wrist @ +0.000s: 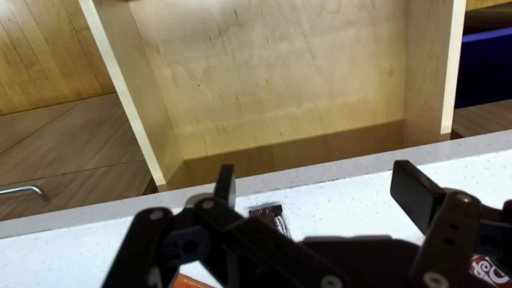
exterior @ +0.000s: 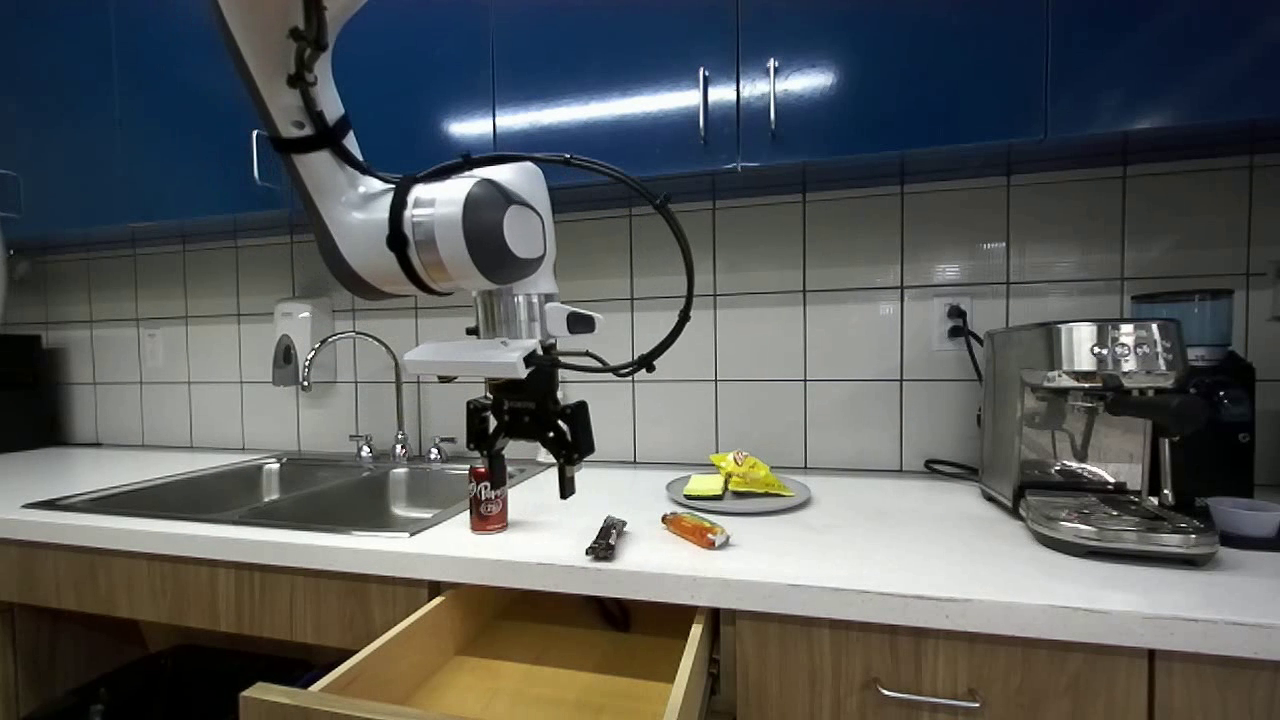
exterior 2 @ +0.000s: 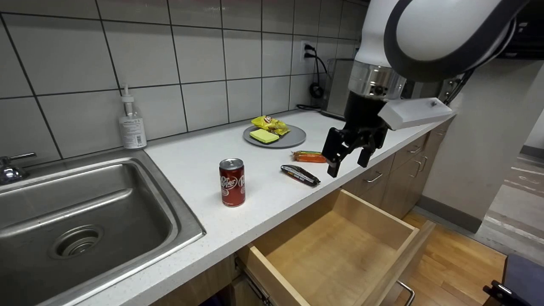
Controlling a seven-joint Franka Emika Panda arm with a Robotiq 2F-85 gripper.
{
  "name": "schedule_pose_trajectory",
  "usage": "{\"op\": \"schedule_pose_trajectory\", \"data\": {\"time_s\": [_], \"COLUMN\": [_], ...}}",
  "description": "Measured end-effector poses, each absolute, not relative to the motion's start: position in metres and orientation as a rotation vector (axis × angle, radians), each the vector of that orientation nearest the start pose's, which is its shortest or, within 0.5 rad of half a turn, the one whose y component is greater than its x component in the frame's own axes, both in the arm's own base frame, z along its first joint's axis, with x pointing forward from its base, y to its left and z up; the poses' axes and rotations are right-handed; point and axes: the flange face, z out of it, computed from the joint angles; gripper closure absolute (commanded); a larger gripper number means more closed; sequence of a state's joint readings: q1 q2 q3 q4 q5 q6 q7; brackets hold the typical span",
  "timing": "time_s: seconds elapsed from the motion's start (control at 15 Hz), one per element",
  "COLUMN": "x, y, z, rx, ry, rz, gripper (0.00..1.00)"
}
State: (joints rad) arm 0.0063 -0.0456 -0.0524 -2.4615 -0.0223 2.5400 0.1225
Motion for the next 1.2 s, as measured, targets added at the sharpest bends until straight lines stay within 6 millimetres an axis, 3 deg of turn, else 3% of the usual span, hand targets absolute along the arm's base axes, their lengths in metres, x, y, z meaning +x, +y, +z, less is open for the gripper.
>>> {"op": "schedule_pose_trajectory", "data": {"time_s": [0.6,1.2], "x": [0.533,0.586], "y": [-0.055,-0.06], "z": [0.332,0.326], "rx": [-3.157,-3.176], "ry": [0.166,0.093], "rz": [-0.198,-0.13], "gripper": [0.0,0.0]}}
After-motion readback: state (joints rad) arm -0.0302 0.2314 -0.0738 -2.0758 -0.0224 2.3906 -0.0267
